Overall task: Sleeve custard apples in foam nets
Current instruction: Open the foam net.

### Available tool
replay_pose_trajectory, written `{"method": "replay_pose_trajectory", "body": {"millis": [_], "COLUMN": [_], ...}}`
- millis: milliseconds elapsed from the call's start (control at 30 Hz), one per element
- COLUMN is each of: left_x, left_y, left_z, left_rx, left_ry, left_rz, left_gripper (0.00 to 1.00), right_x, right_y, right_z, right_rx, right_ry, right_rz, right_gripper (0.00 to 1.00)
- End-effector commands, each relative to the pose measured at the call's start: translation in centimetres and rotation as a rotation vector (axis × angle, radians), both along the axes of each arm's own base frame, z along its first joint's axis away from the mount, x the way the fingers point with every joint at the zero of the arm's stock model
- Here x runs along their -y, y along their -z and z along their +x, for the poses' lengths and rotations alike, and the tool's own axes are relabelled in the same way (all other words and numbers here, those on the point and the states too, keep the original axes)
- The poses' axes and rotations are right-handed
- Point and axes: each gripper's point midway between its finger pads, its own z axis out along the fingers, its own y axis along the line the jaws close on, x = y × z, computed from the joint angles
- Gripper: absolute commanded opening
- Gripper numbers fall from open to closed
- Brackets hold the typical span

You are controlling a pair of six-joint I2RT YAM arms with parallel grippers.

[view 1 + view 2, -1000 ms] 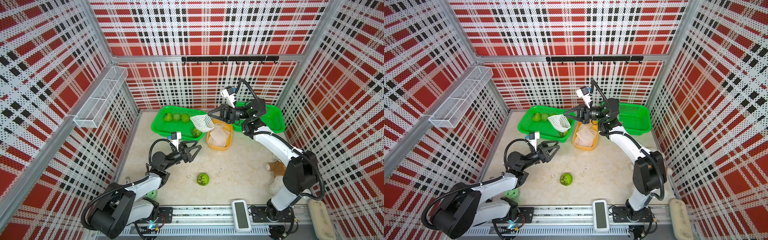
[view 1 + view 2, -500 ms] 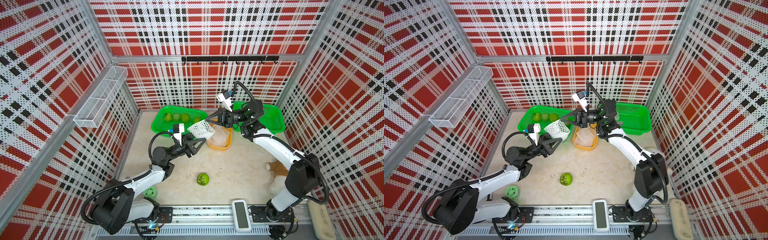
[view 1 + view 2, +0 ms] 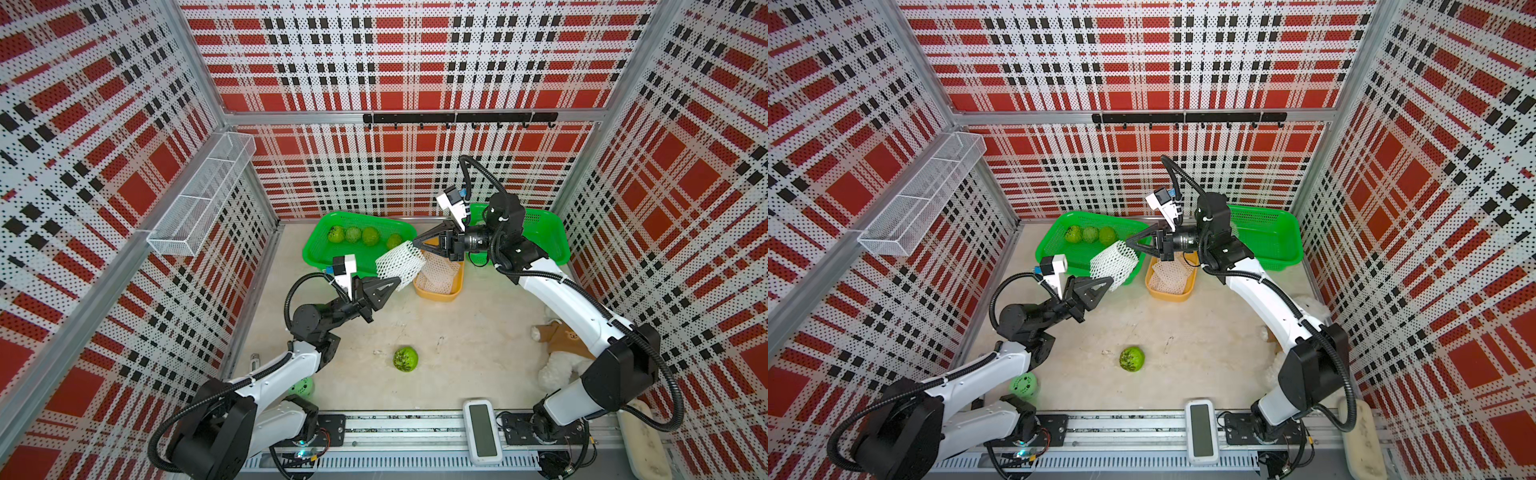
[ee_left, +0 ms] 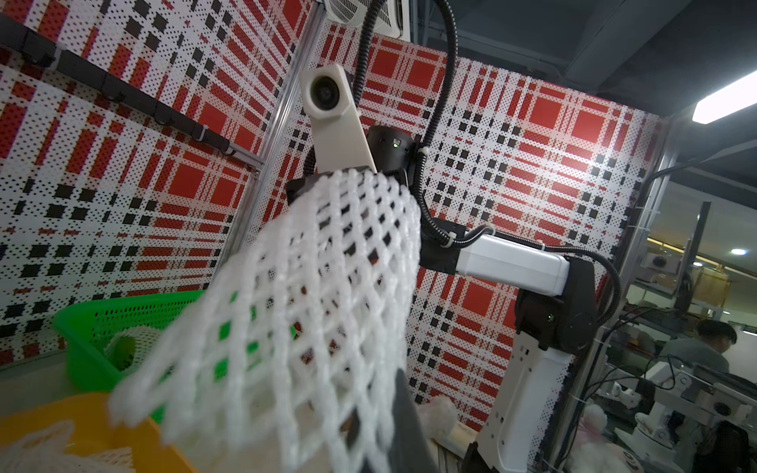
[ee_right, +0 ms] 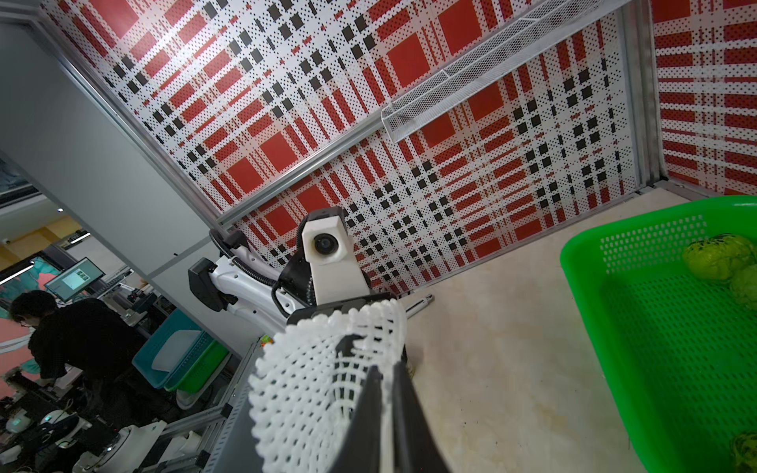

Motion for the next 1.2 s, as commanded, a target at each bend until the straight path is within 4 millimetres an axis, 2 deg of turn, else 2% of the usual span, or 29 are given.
{"method": "replay_pose_trajectory", "body": {"millis": [0,133,267,367,400,467,533,667,900,1167], "left_x": [0.3,1.6,1.9,1.8,1.9,1.8,1.6,1.7,1.9,1.2], "left_y": [0.3,1.7,2.9,3.4,3.5,3.4,3.2,3.0,3.2,2.6], "left_z": [-0.5,-1.4,-2.4,-3.5,-3.8,-4.6,-5.2,-5.7,-5.9,-6.5], "left_rx": [-0.038,-0.089,-0.105,-0.074,-0.062,-0.015,0.022,0.052,0.065,0.109], "left_ry": [0.069,0.178,0.192,0.156,0.145,0.117,0.107,0.116,0.116,0.080], "left_rz": [0.036,0.140,0.233,0.300,0.321,0.343,0.343,0.346,0.350,0.333], "left_gripper": [0.00,0.00,0.00,0.00,0.00,0.00,0.00,0.00,0.00,0.00], "right_x": [0.6,1.6,2.5,3.2,3.3,3.5,3.6,3.0,1.8,2.1], "right_y": [-0.6,-0.6,-0.1,0.4,0.5,0.4,0.5,0.9,1.9,2.3], "right_z": [-1.0,-1.8,-2.6,-3.3,-3.6,-4.2,-4.6,-6.3,-8.4,-9.0], "right_rx": [0.094,0.133,0.143,0.151,0.152,0.152,0.149,0.156,0.156,0.149], "right_ry": [0.020,0.046,0.053,0.055,0.052,0.038,0.024,-0.040,-0.089,-0.082], "right_rz": [-0.013,-0.069,-0.125,-0.170,-0.177,-0.177,-0.176,-0.184,-0.226,-0.243], "right_gripper": [0.42,0.63,0.69,0.69,0.66,0.47,0.32,0.15,0.09,0.08]}}
